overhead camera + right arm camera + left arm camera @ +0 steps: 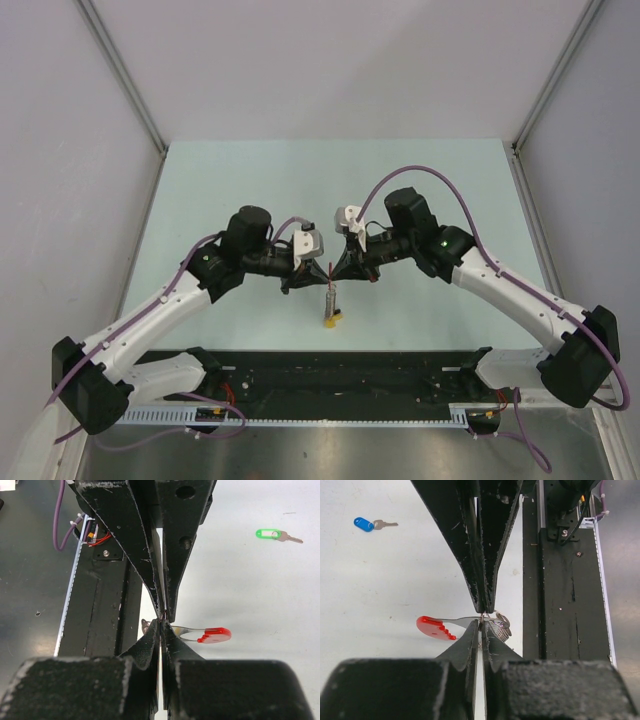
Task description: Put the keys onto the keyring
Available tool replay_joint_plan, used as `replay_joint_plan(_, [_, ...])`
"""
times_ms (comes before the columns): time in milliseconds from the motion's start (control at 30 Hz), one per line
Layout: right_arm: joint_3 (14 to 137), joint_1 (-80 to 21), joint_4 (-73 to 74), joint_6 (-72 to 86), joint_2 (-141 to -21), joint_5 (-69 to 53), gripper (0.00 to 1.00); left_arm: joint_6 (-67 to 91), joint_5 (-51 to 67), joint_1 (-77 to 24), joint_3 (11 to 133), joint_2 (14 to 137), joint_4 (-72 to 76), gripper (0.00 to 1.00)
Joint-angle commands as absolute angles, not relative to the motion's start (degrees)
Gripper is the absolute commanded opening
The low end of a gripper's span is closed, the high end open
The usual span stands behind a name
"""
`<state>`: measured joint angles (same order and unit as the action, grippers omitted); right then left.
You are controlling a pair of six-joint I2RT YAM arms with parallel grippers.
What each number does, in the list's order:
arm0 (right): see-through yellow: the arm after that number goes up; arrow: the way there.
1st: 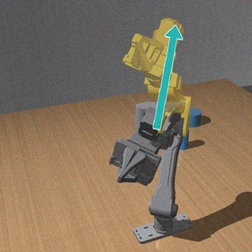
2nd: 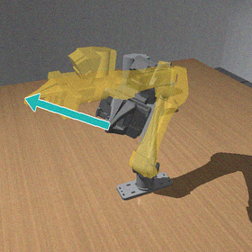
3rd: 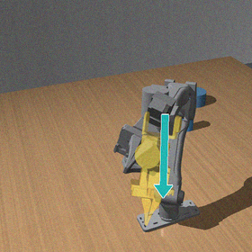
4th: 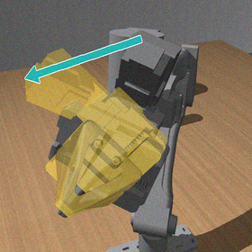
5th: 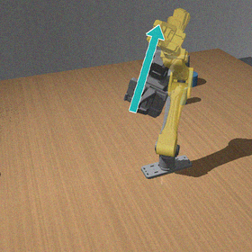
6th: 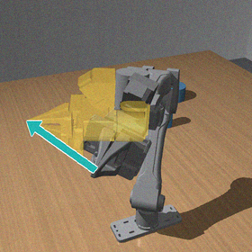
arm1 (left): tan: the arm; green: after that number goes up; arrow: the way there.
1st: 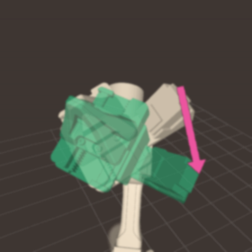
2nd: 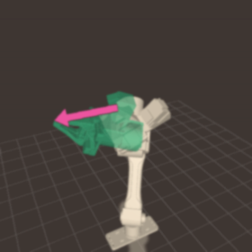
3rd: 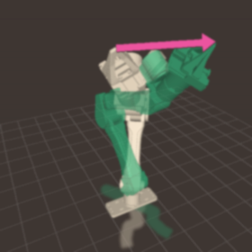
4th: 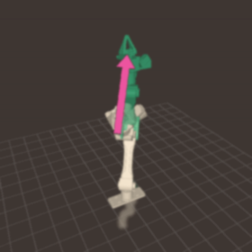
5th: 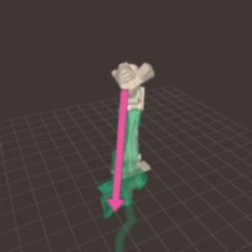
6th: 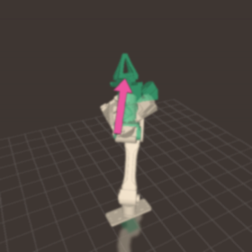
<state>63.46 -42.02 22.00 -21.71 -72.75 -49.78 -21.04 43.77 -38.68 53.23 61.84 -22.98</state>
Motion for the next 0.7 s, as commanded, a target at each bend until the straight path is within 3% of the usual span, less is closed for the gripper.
replay_joint_plan(0, [66.45,-42.80,20.22,-22.15,-73.04,-50.45,0.00,-22.24,46.23,-39.02,53.44,62.23,-22.32,0.03])
replay_joint_plan(133, [66.45,-42.63,20.04,-21.36,-72.25,-48.35,0.04,-20.66,45.09,-39.02,53.00,61.35,-20.40,0.00])
replay_joint_plan(167, [66.45,-42.45,20.04,-20.75,-71.99,-47.64,0.16,-19.87,43.00,-39.02,52.65,61.00,-19.35,0.00])
replay_joint_plan(267, [66.36,-41.40,19.78,-18.82,-70.93,-45.88,0.38,-16.88,41.31,-38.94,51.33,60.38,-15.83,0.00])
replay_joint_plan(367, [66.36,-39.91,20.04,-16.71,-69.88,-42.46,0.49,-13.19,41.22,-38.85,50.19,60.38,-11.79,0.00])
replay_joint_plan(667, [63.02,-29.89,21.27,-8.88,-66.01,-28.05,0.53,-5.01,39.38,-38.14,46.85,59.42,-1.59,0.00])
